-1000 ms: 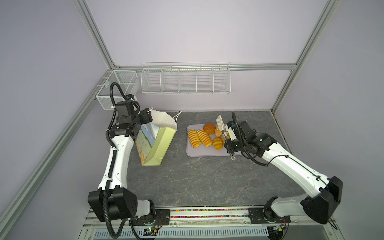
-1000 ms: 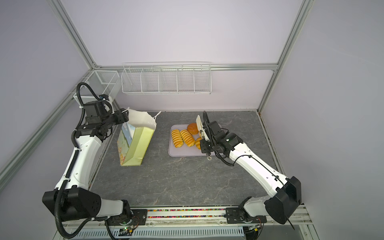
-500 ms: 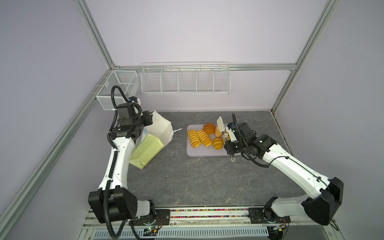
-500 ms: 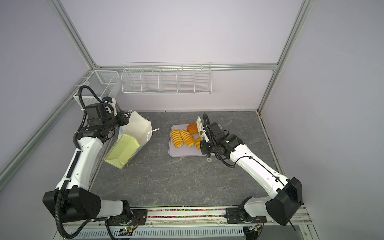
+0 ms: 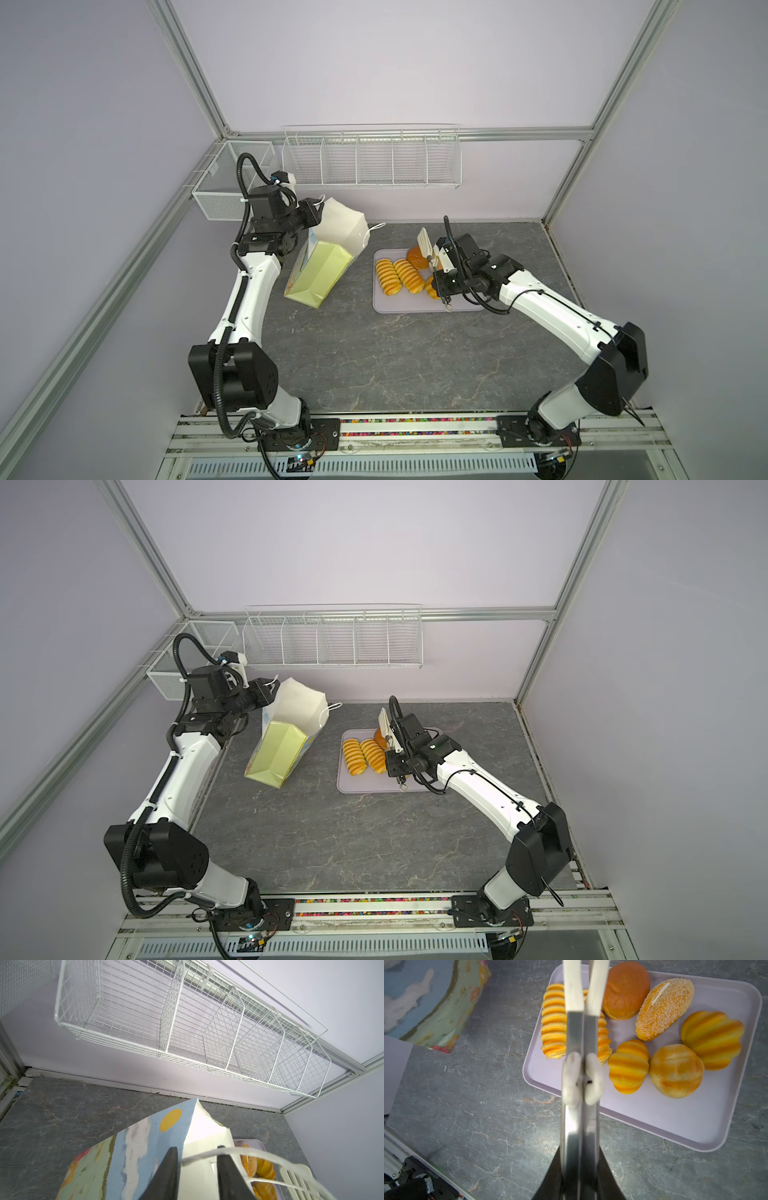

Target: Take the fake bread out of the paper bag

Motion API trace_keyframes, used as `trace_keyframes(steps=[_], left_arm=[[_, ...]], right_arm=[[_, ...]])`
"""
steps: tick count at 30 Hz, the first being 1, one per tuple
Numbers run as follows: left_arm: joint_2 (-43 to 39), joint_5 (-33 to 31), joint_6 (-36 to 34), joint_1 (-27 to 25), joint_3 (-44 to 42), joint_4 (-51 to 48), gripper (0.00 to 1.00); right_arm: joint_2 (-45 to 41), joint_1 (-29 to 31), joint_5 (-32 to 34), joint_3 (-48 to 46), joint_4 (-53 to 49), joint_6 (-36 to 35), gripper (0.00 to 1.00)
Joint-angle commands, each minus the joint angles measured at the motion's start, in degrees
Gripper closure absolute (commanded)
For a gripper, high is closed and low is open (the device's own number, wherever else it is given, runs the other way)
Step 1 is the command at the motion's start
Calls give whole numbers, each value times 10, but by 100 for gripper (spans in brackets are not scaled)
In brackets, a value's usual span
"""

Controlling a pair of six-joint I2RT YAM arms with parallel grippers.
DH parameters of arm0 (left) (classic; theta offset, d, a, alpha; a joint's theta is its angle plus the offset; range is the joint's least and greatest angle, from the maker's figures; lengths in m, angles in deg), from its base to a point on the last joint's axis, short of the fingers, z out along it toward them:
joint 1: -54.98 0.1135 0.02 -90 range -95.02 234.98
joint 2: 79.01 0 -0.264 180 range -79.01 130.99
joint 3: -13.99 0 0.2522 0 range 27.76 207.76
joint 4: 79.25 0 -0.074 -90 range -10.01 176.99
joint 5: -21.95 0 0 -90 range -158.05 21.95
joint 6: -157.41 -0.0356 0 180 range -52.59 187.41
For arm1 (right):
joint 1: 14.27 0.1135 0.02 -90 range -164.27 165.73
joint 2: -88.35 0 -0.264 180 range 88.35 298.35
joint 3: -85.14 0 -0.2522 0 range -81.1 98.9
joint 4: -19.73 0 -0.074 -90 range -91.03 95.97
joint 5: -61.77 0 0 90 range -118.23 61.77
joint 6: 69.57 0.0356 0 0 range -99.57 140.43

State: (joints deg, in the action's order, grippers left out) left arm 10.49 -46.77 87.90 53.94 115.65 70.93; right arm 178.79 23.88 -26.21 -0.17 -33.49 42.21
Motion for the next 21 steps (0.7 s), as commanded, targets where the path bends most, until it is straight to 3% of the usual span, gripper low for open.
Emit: trace_keyframes(steps=[1, 10, 21], left_arm=[[20, 13, 54, 2, -13, 68, 64], [23, 23, 81, 50, -94, 101, 48], [7, 31, -25, 71, -105, -12, 25]], right_arm=[[18, 3, -20, 28, 34, -11, 89], [105, 27, -55, 85, 62, -5, 89], [192, 80, -67, 196, 59, -3, 89]])
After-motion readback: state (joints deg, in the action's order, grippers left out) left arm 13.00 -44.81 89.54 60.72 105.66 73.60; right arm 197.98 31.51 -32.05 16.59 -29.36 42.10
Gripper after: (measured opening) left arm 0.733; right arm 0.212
